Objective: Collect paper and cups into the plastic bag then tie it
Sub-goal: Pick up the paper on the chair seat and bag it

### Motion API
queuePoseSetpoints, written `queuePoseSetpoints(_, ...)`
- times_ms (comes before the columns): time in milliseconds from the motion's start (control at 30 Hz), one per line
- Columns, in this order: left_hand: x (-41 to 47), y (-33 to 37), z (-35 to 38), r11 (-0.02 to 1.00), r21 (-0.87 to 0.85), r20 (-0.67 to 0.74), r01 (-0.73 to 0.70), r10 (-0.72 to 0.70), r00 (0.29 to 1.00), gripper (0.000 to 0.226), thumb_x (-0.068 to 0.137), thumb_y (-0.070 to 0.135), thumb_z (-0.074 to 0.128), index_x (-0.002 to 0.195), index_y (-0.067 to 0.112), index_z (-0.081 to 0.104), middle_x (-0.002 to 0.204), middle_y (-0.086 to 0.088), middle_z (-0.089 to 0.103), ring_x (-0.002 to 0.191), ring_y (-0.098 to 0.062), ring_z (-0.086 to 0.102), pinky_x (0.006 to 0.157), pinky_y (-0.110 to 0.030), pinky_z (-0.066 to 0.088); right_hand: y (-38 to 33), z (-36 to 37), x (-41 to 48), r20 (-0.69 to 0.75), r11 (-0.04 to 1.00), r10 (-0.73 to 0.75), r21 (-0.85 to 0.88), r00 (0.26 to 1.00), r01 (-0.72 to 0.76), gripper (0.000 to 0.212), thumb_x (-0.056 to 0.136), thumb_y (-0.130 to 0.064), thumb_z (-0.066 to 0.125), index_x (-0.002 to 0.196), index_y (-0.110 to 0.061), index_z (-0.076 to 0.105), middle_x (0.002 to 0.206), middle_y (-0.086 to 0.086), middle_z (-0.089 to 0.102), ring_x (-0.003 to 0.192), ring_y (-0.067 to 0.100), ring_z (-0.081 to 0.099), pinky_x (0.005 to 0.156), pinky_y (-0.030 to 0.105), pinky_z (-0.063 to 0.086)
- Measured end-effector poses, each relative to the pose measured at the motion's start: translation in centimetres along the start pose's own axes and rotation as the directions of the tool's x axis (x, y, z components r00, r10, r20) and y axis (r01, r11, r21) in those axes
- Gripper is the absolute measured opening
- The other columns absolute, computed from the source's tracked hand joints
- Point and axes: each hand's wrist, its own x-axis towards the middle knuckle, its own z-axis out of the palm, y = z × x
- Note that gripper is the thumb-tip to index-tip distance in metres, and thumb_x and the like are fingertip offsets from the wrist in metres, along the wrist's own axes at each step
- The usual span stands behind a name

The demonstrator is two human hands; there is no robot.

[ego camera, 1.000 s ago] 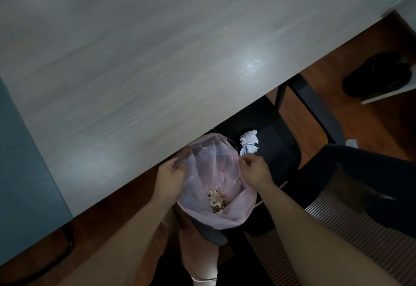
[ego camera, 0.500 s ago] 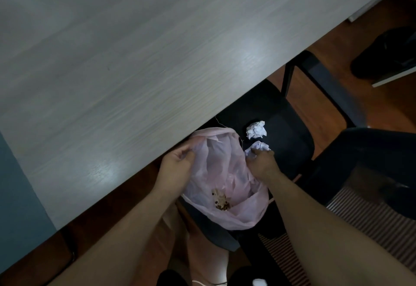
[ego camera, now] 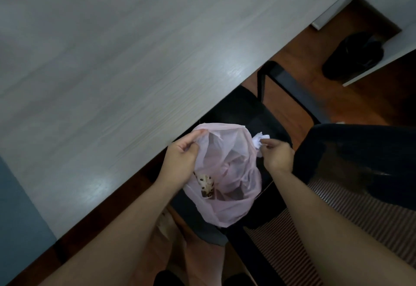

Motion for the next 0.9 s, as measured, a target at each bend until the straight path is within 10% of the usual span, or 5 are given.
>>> queuePoseSetpoints(300, 0.4, 2.2, 2.0, 0.999, 0.026, -0.052, 0.027, -0.026, 0.998, 0.053, 0.106, 0.0, 0.048, 0.15, 0.025, 0.063, 0.142, 0.025, 0.064, 0.132, 0.013, 0.055, 0.118, -0.017, 0.041, -3.9, -6.1, -3.1, 0.357, 0.639, -0.064, 0.732, 0.932, -0.237, 0.018, 0.103, -0.002, 0.069, 0.108, -0.012, 0.083, 0.113, 0.017, 0.082, 0.095, 0.025, 0.077, 0.093, 0.039, 0.063)
queuePoseSetpoints(433, 0.4, 1.7, 2.3, 0.997, 0.018, -0.122, 0.081, -0.078, 0.989, 0.055, 0.104, 0.003, 0.049, 0.148, 0.033, 0.065, 0.137, 0.007, 0.073, 0.127, -0.007, 0.044, 0.104, -0.032, 0.056, -3.7, -4.1, -5.9, 0.623, 0.842, -0.104, 0.469, 0.775, -0.264, 0.027, 0.102, 0.003, 0.066, 0.1, -0.012, 0.087, 0.108, 0.01, 0.083, 0.089, 0.017, 0.076, 0.082, 0.026, 0.062)
queuePoseSetpoints(467, 0.5, 1.3, 2.3, 0.996, 0.021, -0.136, 0.09, -0.086, 0.987, 0.055, 0.103, 0.003, 0.049, 0.147, 0.033, 0.065, 0.135, 0.003, 0.074, 0.081, 0.004, 0.058, 0.099, -0.03, 0.057, -3.2, -2.8, -6.2, 0.638, 0.922, -0.087, 0.342, 0.766, -0.18, 0.028, 0.1, 0.001, 0.068, 0.098, -0.017, 0.089, 0.107, 0.002, 0.084, 0.09, 0.012, 0.076, 0.081, 0.022, 0.06)
queuePoseSetpoints(667, 0.0, -1.4, 1.2, 0.974, 0.055, -0.203, 0.217, -0.202, 0.958, 0.047, 0.106, 0.004, 0.048, 0.149, 0.019, 0.063, 0.126, 0.004, 0.07, 0.106, -0.005, 0.069, 0.075, -0.007, 0.048, -0.8, 5.9, -7.1, 0.636, 0.972, 0.069, 0.129, 0.769, -0.194, 0.019, 0.1, -0.003, 0.073, 0.102, -0.015, 0.087, 0.117, 0.002, 0.079, 0.103, 0.017, 0.075, 0.078, 0.028, 0.068)
queuePoseSetpoints(900, 1.1, -5.1, -0.6, 0.924, -0.029, -0.284, 0.382, -0.374, 0.883, 0.051, 0.101, -0.015, 0.042, 0.15, -0.005, 0.054, 0.144, -0.015, 0.062, 0.14, -0.031, 0.057, 0.12, -0.037, 0.041, -0.2, 7.8, -7.4, 0.606, 0.96, -0.22, -0.004, 0.764, 0.28, 0.026, 0.107, -0.013, 0.063, 0.122, -0.015, 0.083, 0.127, -0.004, 0.076, 0.105, 0.005, 0.069, 0.092, 0.008, 0.051)
